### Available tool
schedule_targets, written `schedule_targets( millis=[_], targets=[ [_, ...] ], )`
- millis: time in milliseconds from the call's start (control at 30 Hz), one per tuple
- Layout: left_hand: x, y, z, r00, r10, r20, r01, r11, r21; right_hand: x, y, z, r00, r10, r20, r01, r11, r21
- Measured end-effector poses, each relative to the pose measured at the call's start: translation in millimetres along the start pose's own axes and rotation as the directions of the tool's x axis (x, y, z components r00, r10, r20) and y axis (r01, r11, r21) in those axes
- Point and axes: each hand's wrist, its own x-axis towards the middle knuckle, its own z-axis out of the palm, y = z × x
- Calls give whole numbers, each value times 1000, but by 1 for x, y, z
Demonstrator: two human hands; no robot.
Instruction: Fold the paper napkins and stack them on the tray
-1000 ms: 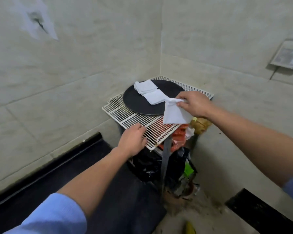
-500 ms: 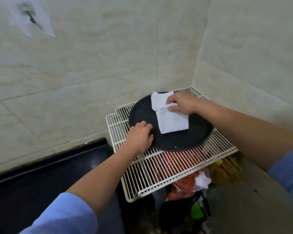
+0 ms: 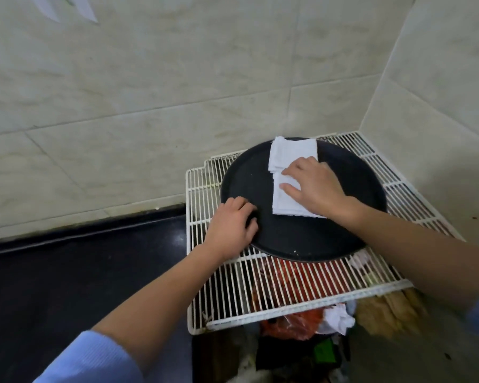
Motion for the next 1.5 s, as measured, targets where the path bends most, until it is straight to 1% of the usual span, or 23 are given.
schedule_targets(
  millis=[67,133,267,333,367,433,533,600,700,800,867,967,1100,1233,1367,1500],
  targets=[
    [-1,-1,2,1000,6,-12,-6,1000,-5,-11,-3,13,999,-18,38,17,1000,19],
    [-1,-3,3,1000,17,-15,-17,1000,-11,-15,-4,18,999,-4,38,4,1000,11],
    [-2,-1,-3,999,33,-3,-33,999,-19,-13,-7,12,998,-1,66,2,1000,-7],
    [-8,-2,-11,999,38,-34,-38,999,-20,-12,-12,4,995,18,93,-15,999,-33],
    [-14,-4,-17,998,35,-59,-36,999,-12,-11,-18,-1,995,31,90,-27,999,-43],
    [-32,-16,-30,995,12,-98,-11,1000,5,-8,-37,-10,999,35,37,-34,999,-34],
    [-83,-50,-53,992,-75,-99,77,997,16,-5,-93,-18,997,-45,-62,46,999,21],
    [-129,-80,-69,983,-170,-71,173,984,38,-6,-147,-16,989,-122,-82,127,990,58],
    [-213,-127,-96,947,-321,-29,323,943,87,-15,-241,-2,971,-233,-52,237,964,116],
    [-308,-169,-127,906,-424,-2,419,895,151,-33,-345,20,946,-325,22,316,932,177],
    [-370,-194,-149,872,-490,-11,483,856,184,-47,-412,34,917,-393,74,374,909,186],
    [-458,-225,-179,800,-598,-52,596,781,189,-66,-506,49,859,-490,146,459,865,205],
    [-556,-257,-208,692,-715,-96,716,664,215,-80,-610,63,775,-606,180,571,793,214],
    [-630,-280,-223,579,-802,-149,814,554,176,-81,-695,77,685,-704,191,662,710,241],
    [-689,-307,-227,471,-869,-153,879,450,156,-75,-773,102,587,-781,216,732,625,272],
    [-742,-350,-244,363,-919,-155,927,340,157,-61,-859,134,492,-842,219,779,539,320]
  ],
)
